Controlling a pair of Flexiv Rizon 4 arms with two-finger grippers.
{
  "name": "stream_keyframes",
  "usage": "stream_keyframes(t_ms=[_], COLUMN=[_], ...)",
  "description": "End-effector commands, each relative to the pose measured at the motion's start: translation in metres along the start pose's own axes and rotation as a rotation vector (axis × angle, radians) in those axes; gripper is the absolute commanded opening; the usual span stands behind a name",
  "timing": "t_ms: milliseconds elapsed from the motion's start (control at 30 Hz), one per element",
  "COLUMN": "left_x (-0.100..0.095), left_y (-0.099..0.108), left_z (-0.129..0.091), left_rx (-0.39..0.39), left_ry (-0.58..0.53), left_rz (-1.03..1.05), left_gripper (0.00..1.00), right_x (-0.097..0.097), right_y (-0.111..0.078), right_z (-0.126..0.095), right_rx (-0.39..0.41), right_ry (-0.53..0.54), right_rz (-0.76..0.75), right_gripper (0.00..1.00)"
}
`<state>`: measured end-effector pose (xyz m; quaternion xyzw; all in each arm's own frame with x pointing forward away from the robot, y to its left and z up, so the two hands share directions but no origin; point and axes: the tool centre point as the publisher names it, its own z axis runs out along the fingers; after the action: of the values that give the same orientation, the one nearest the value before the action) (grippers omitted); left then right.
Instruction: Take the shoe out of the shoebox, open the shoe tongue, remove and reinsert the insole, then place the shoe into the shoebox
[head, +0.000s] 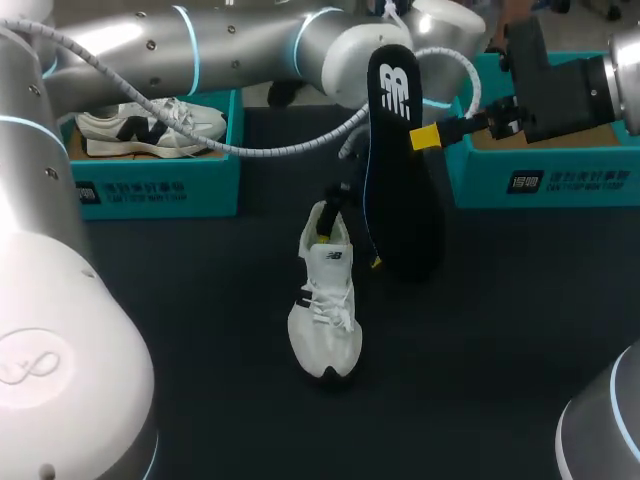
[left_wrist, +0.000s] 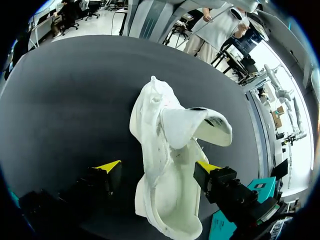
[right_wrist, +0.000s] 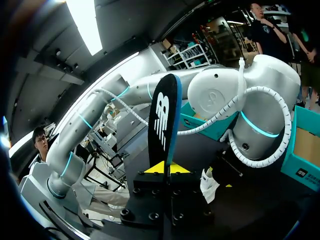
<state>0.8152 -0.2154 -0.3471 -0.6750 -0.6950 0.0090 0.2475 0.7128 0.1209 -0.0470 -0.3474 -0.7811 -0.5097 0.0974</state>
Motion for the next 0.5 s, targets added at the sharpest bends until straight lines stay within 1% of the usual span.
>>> stream_keyframes(t_ms=[33, 267, 500], left_x=[0.017, 0.024, 0.032], left_y=[0.012, 0.021, 0.021], left_z=[-0.013, -0.034, -0.052], left_rx=[0.042, 0.083, 0.095], left_ry=[-0.100, -0.257, -0.427], left_rz=[-0.001, -0.021, 0.019], left_gripper=[1.00, 1.00, 1.00], right_x=[-0.001, -0.001, -0.001], right_y=[0.002, 0.002, 0.002], right_z=[0.003, 0.003, 0.003], right_rx=[0.002, 0.002, 0.002], right_ry=[0.000, 0.000, 0.000], right_rz=[0.001, 0.001, 0.001], right_gripper=[0.00, 0.00, 0.00])
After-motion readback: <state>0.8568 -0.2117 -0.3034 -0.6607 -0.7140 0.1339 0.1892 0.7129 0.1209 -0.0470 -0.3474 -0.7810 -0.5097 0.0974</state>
